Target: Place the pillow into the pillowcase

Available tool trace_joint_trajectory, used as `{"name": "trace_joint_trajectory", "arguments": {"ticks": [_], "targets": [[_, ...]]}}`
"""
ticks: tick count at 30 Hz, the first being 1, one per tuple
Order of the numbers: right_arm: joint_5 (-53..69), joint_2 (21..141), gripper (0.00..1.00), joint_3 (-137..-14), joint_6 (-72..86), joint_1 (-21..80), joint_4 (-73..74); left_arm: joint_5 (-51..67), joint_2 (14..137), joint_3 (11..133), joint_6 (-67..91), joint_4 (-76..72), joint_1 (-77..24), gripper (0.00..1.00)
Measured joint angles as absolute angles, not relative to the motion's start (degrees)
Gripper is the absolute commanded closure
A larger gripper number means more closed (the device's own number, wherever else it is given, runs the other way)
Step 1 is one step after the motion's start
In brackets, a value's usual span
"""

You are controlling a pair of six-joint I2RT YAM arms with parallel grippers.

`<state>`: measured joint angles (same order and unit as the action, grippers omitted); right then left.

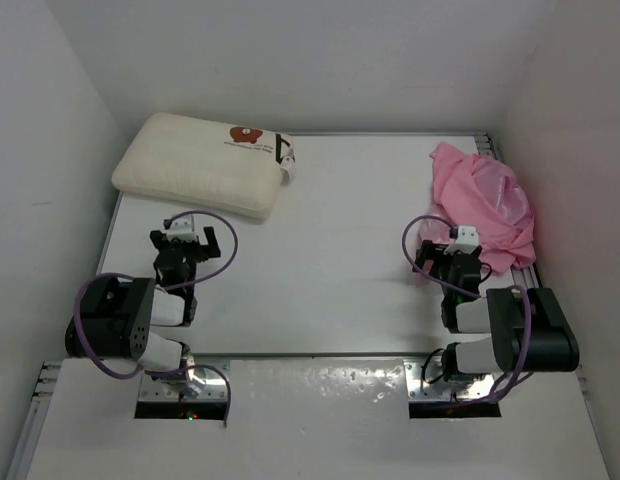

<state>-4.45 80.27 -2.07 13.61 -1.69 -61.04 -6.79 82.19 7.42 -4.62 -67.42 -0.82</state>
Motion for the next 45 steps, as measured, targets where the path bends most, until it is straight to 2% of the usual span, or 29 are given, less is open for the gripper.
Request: {"name": "trace_joint_trajectory", "arguments": {"ticks": [5, 7, 8, 12, 16, 19, 21, 22, 23, 24, 25, 26, 27, 28, 31, 43, 45], "targets": [[-3.0, 73.7, 0.01, -7.4, 11.6, -1.0, -44.2, -6.9, 82.2, 7.4, -4.6, -68.5, -0.8, 0.00], [-1.2, 72.2, 0.01, -18.8, 6.9, 0.2, -28.4, -5.7, 82.2, 7.4, -4.9, -68.9, -0.8, 0.00], [-0.8, 72.2, 0.01, -21.4, 6.0, 0.6, -26.1, -4.4, 82.0, 7.4, -5.2, -68.9, -0.8, 0.00], [-7.3, 72.6, 0.01, -45.6, -4.5, 7.2, -3.9, 9.1, 70.7, 16.1, -13.5, -46.5, 0.8, 0.00], [-20.6, 71.9, 0.01, -58.6, -15.6, 15.5, -0.2, 19.4, 62.8, 33.5, -28.9, -27.6, 0.8, 0.00], [-32.0, 71.8, 0.01, -59.3, -15.8, 19.1, -1.3, 23.4, 58.3, 39.0, -45.7, -21.1, -0.5, 0.00], [-35.0, 72.2, 0.01, -59.3, -11.3, 18.8, 0.4, 24.0, 59.6, 41.1, -51.4, -16.9, -2.0, 0.00], [-34.0, 72.2, 0.06, -59.5, -9.5, 18.2, 2.2, 24.1, 61.3, 43.0, -53.6, -14.4, -2.8, 0.00], [-31.3, 72.3, 0.20, -60.1, -7.5, 17.0, 5.2, 24.4, 64.9, 46.6, -56.3, -9.2, -3.9, 0.00], [-28.3, 72.7, 0.38, -60.9, -5.4, 15.7, 7.8, 24.6, 69.3, 51.2, -59.0, -3.7, -5.0, 0.00], [-26.0, 73.3, 0.41, -62.0, -4.0, 14.9, 10.0, 24.6, 72.6, 54.9, -61.0, -0.3, -6.0, 0.00], [-23.9, 74.4, 0.40, -63.4, -1.8, 14.1, 12.4, 23.9, 77.5, 57.4, -63.0, 1.9, -7.1, 0.00], [-22.6, 75.7, 0.23, -64.8, 0.2, 13.5, 14.2, 22.9, 80.8, 57.7, -64.6, 3.4, -8.1, 0.00], [-21.5, 77.2, 0.14, -66.2, 2.8, 13.0, 16.2, 21.8, 82.8, 56.7, -66.0, 4.3, -9.1, 0.00], [-18.4, 81.1, 0.01, -67.3, 8.9, 11.5, 20.2, 18.0, 86.8, 51.9, -69.1, 5.4, -12.3, 0.00], [-16.4, 85.9, 0.02, -57.3, 26.0, 3.0, 28.1, 10.0, 103.2, 54.7, -78.3, -6.0, -14.2, 0.00], [-16.4, 87.3, 0.06, -56.4, 27.1, 2.2, 28.4, 9.8, 104.4, 54.8, -79.3, -8.4, -14.2, 0.11]]}}
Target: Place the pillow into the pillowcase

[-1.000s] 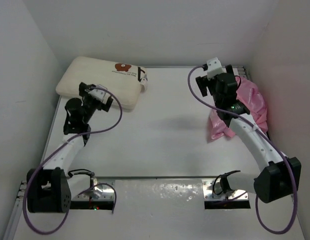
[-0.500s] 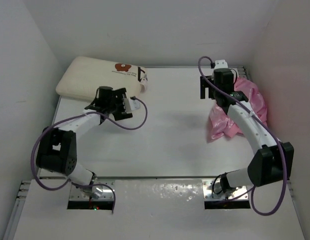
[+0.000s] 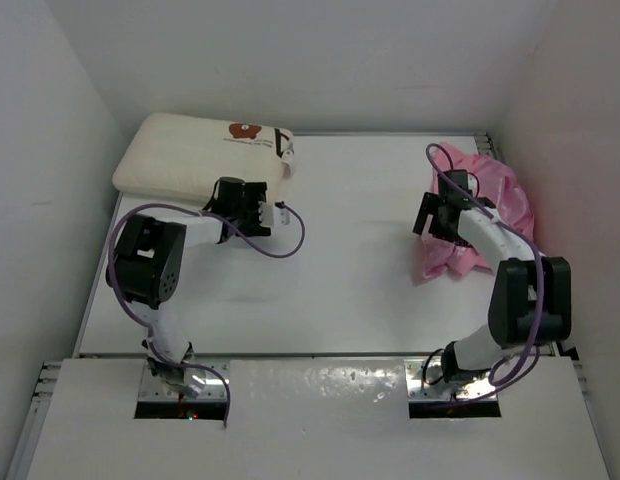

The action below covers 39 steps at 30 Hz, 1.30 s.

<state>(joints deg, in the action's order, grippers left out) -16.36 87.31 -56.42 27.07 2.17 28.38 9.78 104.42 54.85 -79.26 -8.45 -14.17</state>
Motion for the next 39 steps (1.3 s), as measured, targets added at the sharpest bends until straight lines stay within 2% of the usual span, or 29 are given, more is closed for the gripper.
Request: {"name": "trace_joint_trajectory", "arguments": {"ticks": [1, 2, 4, 5, 6, 8, 9, 12, 15, 16, 17, 18, 19, 20, 21, 24, 27, 29, 30, 31, 32, 33, 35, 37, 39], "targets": [[-16.2, 88.3, 0.08, -55.9, 27.4, 1.9, 28.2, 9.7, 104.9, 54.9, -79.7, -9.5, -14.2, 0.20], [-16.0, 89.3, 0.12, -55.4, 27.6, 1.6, 28.1, 9.7, 105.5, 55.1, -80.5, -10.4, -14.2, 0.46], [-15.3, 91.3, 0.28, -54.4, 27.5, 1.3, 27.7, 9.5, 106.9, 55.8, -81.2, -12.3, -14.2, 0.70], [-14.8, 92.3, 0.37, -54.2, 27.4, 1.3, 27.5, 9.4, 107.6, 56.7, -81.6, -12.8, -14.2, 0.95], [-14.3, 93.5, 0.61, -54.2, 27.2, 1.3, 27.3, 9.3, 108.0, 57.7, -81.2, -12.9, -14.2, 1.00], [-13.1, 95.9, 0.91, -54.2, 26.8, 1.6, 26.6, 9.5, 108.5, 59.5, -81.2, -13.0, -14.0, 1.00], [-12.4, 97.2, 1.00, -54.4, 26.1, 2.0, 26.4, 9.6, 108.6, 60.1, -80.7, -12.8, -14.0, 1.00], [-10.7, 99.9, 1.00, -56.1, 24.6, 4.9, 26.0, 9.8, 108.5, 60.6, -79.2, -11.0, -14.1, 1.00], [-6.6, 99.7, 1.00, -59.0, 21.1, 12.0, 25.1, 10.4, 106.8, 60.6, -78.6, -6.9, -14.0, 0.98], [-3.1, 98.8, 1.00, -60.2, 19.0, 16.3, 23.6, 11.1, 105.4, 60.6, -78.4, -3.8, -13.9, 0.66], [-1.6, 98.2, 1.00, -60.6, 18.1, 18.0, 23.1, 11.9, 104.0, 60.6, -78.1, -1.2, -13.8, 0.41], [1.5, 96.7, 0.99, -60.8, 16.8, 21.2, 21.8, 13.3, 102.3, 60.6, -77.7, 2.3, -13.4, 0.11], [4.9, 94.8, 0.66, -61.1, 15.6, 24.3, 20.7, 15.4, 100.3, 60.6, -77.2, 6.3, -13.1, 0.00], [7.8, 93.0, 0.40, -61.4, 14.9, 26.9, 20.1, 17.4, 98.6, 60.6, -76.3, 9.5, -12.8, 0.00], [11.0, 90.9, 0.03, -62.1, 14.0, 29.3, 19.9, 19.5, 96.8, 60.6, -75.4, 12.3, -12.6, 0.00], [16.9, 86.1, 0.01, -64.8, 11.7, 31.4, 19.7, 25.0, 92.6, 60.6, -72.5, 18.8, -12.2, 0.00], [18.6, 80.4, 0.01, -63.4, 13.0, 27.1, 17.2, 29.9, 90.1, 60.6, -69.7, 22.8, -12.7, 0.00], [17.1, 77.2, 0.64, -60.9, 15.5, 21.5, 16.6, 32.0, 89.1, 60.6, -68.1, 24.4, -13.8, 0.00], [15.4, 76.6, 0.91, -60.2, 17.2, 18.3, 17.1, 32.7, 88.9, 60.7, -67.6, 25.2, -14.7, 0.00], [13.4, 76.7, 1.00, -59.9, 18.5, 15.6, 17.9, 33.5, 88.9, 60.8, -67.5, 26.1, -16.0, 0.00], [11.3, 77.4, 0.91, -59.9, 19.9, 13.4, 19.0, 33.8, 88.9, 60.8, -68.2, 27.1, -17.6, 0.00], [9.5, 78.4, 0.71, -59.9, 20.8, 11.9, 20.3, 33.9, 88.9, 60.7, -69.0, 28.4, -19.1, 0.00], [7.5, 80.4, 0.22, -59.1, 22.0, 11.4, 21.9, 32.7, 88.9, 59.8, -70.8, 29.3, -22.7, 0.00], [7.7, 81.3, 0.13, -57.0, 21.4, 12.8, 22.6, 30.2, 88.9, 56.3, -71.8, 27.0, -25.7, 0.00], [8.2, 81.5, 0.10, -55.0, 20.3, 15.3, 23.1, 28.4, 89.3, 52.3, -72.3, 25.7, -27.2, 0.00]]}}
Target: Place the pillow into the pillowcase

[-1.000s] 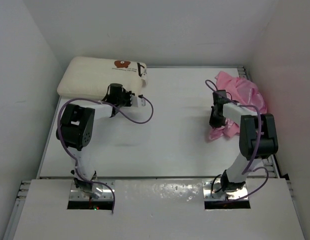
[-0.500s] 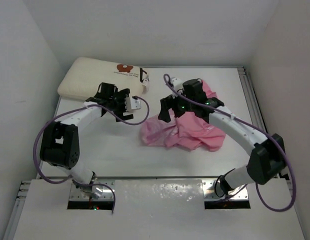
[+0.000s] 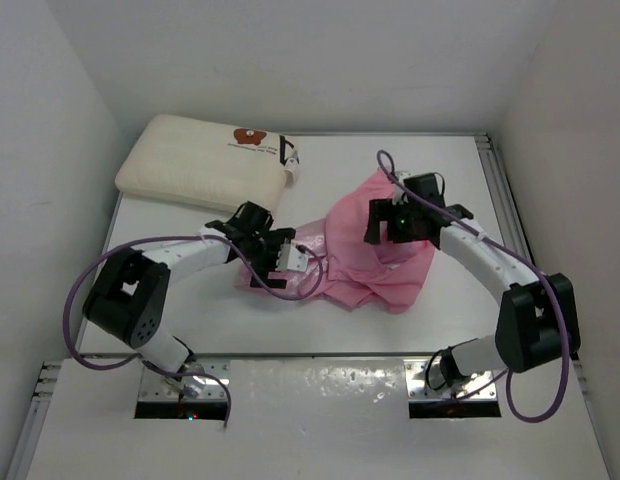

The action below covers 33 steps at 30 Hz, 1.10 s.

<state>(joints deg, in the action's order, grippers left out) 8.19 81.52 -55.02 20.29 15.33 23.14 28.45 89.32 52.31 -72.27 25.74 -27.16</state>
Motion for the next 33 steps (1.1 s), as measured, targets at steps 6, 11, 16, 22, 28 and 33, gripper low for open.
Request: {"name": "trace_joint_trajectory", "arguments": {"ticks": [6, 11, 16, 22, 28, 33], "targets": [[9.0, 83.8, 0.17, -52.4, 18.2, 23.6, 21.2, 27.6, 90.4, 49.8, -73.8, 25.5, -29.1, 0.00], [5.2, 93.1, 0.97, -54.0, 18.2, 26.4, 19.7, 27.0, 89.8, 48.5, -72.3, 21.0, -32.0, 0.00], [1.7, 98.3, 1.00, -61.7, 17.9, 26.6, 24.3, 25.7, 87.6, 46.4, -68.3, 18.9, -31.8, 0.00], [-4.6, 89.7, 1.00, -80.8, 15.7, 26.7, 26.9, 25.4, 85.1, 47.9, -59.2, 16.1, -28.9, 0.00], [-10.7, 71.3, 1.00, -94.3, 11.3, 28.7, 18.5, 26.3, 82.8, 55.2, -52.0, 15.6, -24.6, 0.00], [-9.9, 57.9, 1.00, -93.3, 9.4, 31.0, 9.8, 28.0, 78.8, 57.1, -48.0, 14.5, -22.6, 0.00]]}}
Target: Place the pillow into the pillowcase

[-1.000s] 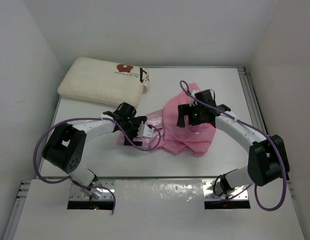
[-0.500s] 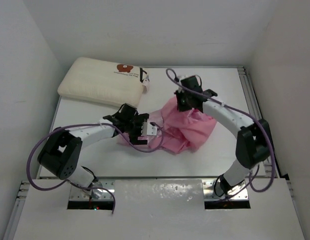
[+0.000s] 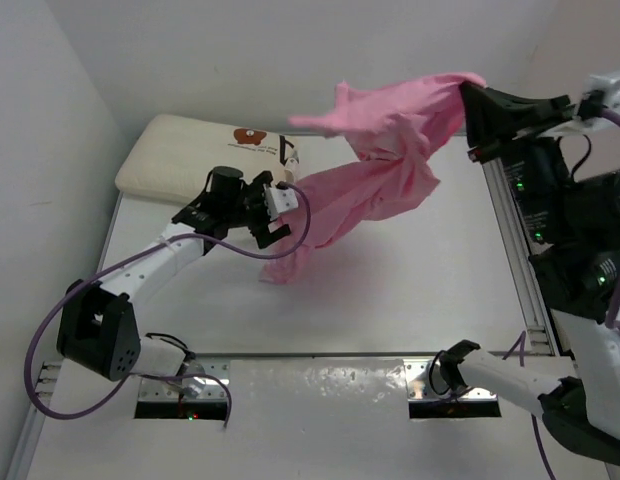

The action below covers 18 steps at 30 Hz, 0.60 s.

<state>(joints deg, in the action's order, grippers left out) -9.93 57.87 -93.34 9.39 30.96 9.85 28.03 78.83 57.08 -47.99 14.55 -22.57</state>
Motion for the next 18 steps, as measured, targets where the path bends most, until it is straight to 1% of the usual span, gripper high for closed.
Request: {"name": "trace_joint_trajectory", "arguments": {"ticks": [4, 7, 9, 11, 12, 16, 18], "targets": [[-9.8, 57.0, 1.00, -94.3, 9.2, 31.0, 7.4, 29.4, 77.4, 57.1, -45.2, 14.1, -21.8, 0.00], [-10.8, 60.4, 1.00, -95.5, 8.9, 30.9, 9.0, 29.9, 76.7, 57.1, -43.3, 13.9, -20.9, 0.00], [-12.3, 64.6, 1.00, -97.9, 8.3, 30.5, 11.4, 29.9, 76.0, 56.8, -41.9, 13.1, -20.1, 0.00], [-13.6, 69.6, 1.00, -102.3, 7.4, 29.8, 14.1, 29.7, 75.3, 56.5, -40.2, 11.9, -19.3, 0.00], [-14.2, 74.0, 1.00, -106.6, 6.9, 29.5, 17.5, 29.4, 74.9, 56.3, -39.2, 11.0, -18.7, 0.00], [-15.1, 93.3, 1.00, -128.2, 5.2, 28.4, 23.6, 27.4, 74.1, 55.7, -36.4, 7.4, -16.6, 0.00], [-15.5, 100.4, 1.00, -133.2, 5.0, 27.6, 23.9, 25.9, 73.9, 55.3, -35.3, 5.8, -15.9, 0.00]]}}
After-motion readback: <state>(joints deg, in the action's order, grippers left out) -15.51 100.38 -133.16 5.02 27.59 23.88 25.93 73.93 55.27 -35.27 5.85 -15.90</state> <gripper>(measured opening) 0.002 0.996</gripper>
